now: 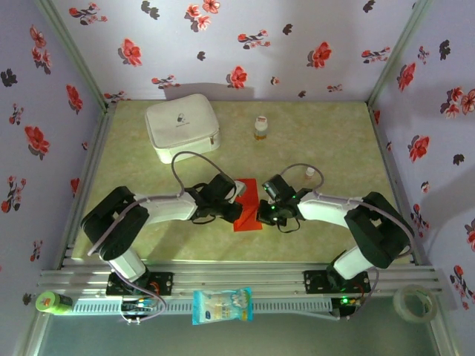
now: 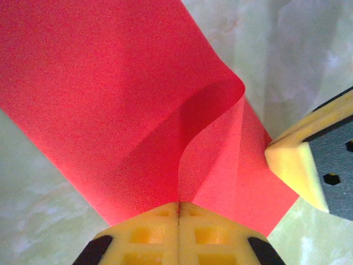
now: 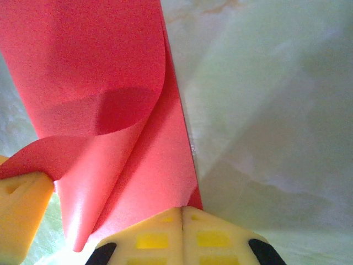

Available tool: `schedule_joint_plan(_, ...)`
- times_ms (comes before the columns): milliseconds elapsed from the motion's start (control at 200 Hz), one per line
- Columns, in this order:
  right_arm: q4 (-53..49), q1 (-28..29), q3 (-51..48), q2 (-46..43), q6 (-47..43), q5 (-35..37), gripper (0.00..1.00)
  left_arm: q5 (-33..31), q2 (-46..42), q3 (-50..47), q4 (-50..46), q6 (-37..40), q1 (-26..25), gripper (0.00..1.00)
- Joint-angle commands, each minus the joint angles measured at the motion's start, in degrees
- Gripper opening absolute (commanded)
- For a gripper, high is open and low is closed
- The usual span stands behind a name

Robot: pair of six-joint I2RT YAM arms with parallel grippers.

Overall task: Fold a paper plane with a square sheet of paper (pick it up from the middle)
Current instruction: Fold the triangle a second time at the center of the table.

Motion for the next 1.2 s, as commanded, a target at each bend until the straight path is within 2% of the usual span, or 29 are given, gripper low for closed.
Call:
schedule_joint_plan(0, -4.6, 0.2, 0.4, 1.6, -1.2, 3.2, 0.0, -1.9, 1.0, 2.0, -2.7, 2.2, 0.4, 0.0)
schedule_joint_plan(625, -5.2, 0.2, 0.7, 1.2, -1.3, 3.5, 0.0, -6.3, 2.9, 4.3, -5.1, 1.1, 0.6, 0.0)
schedule_joint_plan(985, -4.7, 0.2, 0.5, 1.2, -1.1, 3.7, 0.0, -6.3, 4.0, 4.9, -6.6, 0.7, 0.7, 0.01)
schedule_joint_plan(1195, -1.9, 0.2, 0.5, 0.3, -0.1, 1.4, 0.03, -5.8, 4.1, 4.7, -6.9, 0.7, 0.7, 0.01)
